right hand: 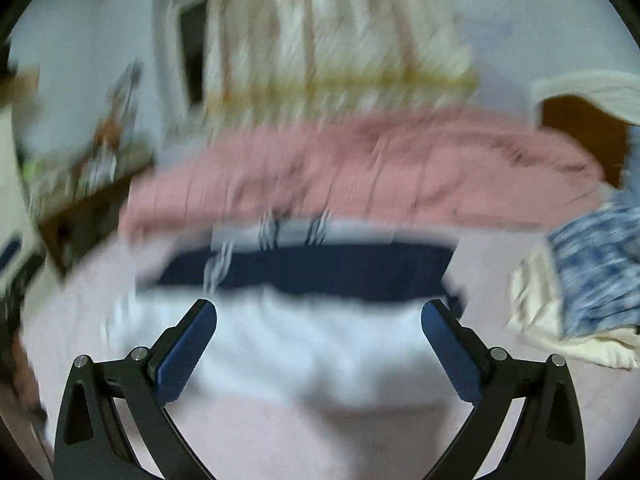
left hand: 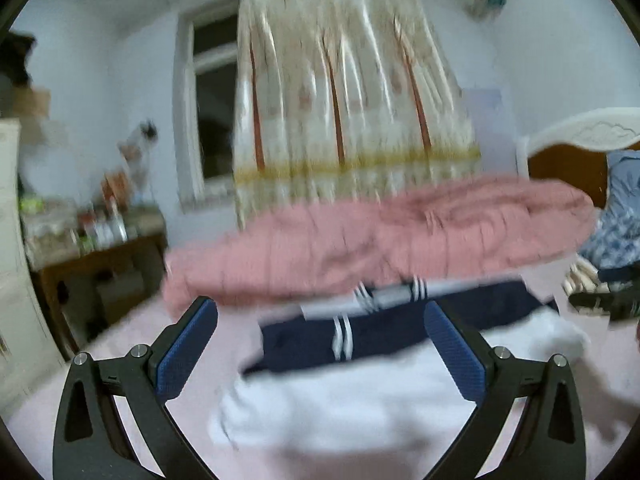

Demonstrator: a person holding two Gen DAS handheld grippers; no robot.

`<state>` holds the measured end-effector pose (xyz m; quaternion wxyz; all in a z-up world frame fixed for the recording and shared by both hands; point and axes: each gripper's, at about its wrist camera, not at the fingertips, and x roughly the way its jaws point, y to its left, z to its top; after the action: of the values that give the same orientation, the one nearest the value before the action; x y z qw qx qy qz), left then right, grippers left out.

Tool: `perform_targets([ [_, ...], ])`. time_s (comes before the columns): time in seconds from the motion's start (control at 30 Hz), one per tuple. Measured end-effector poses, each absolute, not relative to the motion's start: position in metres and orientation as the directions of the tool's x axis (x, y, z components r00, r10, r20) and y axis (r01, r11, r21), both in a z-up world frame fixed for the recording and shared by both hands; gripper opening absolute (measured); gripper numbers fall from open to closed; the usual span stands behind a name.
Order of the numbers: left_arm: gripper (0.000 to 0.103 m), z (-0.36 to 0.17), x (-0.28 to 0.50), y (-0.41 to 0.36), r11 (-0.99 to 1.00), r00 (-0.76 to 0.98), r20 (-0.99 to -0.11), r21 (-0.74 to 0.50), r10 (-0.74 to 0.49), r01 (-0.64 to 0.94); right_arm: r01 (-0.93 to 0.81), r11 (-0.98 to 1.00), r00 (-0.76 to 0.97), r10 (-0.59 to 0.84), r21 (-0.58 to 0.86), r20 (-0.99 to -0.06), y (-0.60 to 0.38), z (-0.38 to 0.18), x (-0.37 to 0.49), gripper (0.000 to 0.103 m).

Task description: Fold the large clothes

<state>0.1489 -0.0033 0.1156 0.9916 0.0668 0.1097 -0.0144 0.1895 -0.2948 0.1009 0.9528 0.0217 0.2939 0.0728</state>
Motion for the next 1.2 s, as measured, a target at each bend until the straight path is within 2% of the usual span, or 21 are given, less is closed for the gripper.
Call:
perform_targets([
  [0.07,0.103,0.096,0.159,-0.006,0.98,0.954,-0.3,0.176,-0.032,0.088,-0.15,0.988,0.762,0.128,0.019,-0.635,-0.289,0.071,0.198,0.103],
  [0.2,0.103,0.052,0.167,-0.014,0.94,0.933,-0.357,0.331,0.042,0.084,-0.199,0.979,0.68,0.103,-0.047,-0.726,-0.285,0.024,0.205,0.103],
  [0.33,0.103,0.015,0.173,-0.011,0.927,0.915,-0.398,0.363,0.068,0.089,-0.173,0.981,0.65,0.046,-0.089,-0.759,-0.284,-0.009,0.209,0.103],
  [0.63,0.103,-0.038,0.207,-0.017,0.874,0.817,-0.57,0.439,0.09,0.21,-0.166,0.969,0.636,-0.036,-0.182,-0.771,-0.273,-0.032,0.227,0.103],
  [0.9,0.103,-0.056,0.242,-0.016,0.814,0.792,-0.588,0.534,0.165,0.227,-0.178,0.946,0.64,-0.098,-0.272,-0.762,-0.274,-0.044,0.247,0.103],
  [0.97,0.103,-0.06,0.254,-0.014,0.808,0.777,-0.613,0.527,0.146,0.264,-0.166,0.933,0.653,-0.139,-0.32,-0.744,-0.274,-0.044,0.253,0.103],
  [1.07,0.103,-0.06,0.261,-0.012,0.752,0.798,-0.595,0.569,0.096,0.334,-0.171,0.911,0.669,-0.172,-0.375,-0.723,-0.275,-0.045,0.263,0.103],
  [1.13,0.103,-0.06,0.266,-0.007,0.744,0.771,-0.633,0.547,0.069,0.383,-0.177,0.887,0.692,-0.196,-0.426,-0.695,-0.274,-0.046,0.269,0.103],
  [1.2,0.103,-0.059,0.263,-0.004,0.722,0.759,-0.647,0.557,0.068,0.41,-0.189,0.85,0.723,-0.218,-0.491,-0.655,-0.273,-0.047,0.272,0.095],
])
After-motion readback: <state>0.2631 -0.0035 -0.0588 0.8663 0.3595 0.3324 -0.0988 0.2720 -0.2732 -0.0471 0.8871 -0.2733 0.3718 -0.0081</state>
